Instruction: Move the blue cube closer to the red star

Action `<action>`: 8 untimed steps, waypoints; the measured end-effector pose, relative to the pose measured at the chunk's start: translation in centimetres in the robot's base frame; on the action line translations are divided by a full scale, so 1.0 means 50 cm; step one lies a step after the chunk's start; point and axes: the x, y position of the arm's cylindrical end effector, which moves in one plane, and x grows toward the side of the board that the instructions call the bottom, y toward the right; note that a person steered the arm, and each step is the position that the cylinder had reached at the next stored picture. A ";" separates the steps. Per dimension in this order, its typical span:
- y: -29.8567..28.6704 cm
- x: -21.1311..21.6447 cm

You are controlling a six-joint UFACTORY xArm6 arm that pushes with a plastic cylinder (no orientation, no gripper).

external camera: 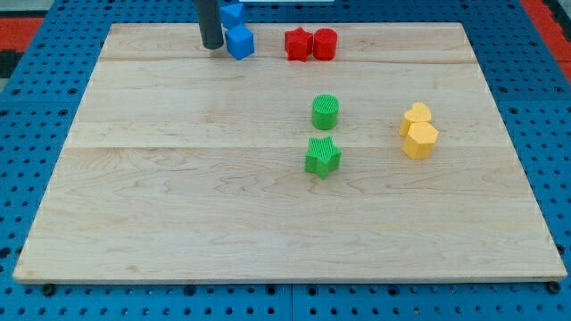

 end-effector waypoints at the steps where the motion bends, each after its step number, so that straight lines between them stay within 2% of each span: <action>1: 0.019 0.004; 3: 0.074 -0.035; 4: 0.043 -0.091; 5: 0.017 -0.108; 6: -0.106 -0.111; 7: -0.105 -0.111; 8: 0.033 -0.108</action>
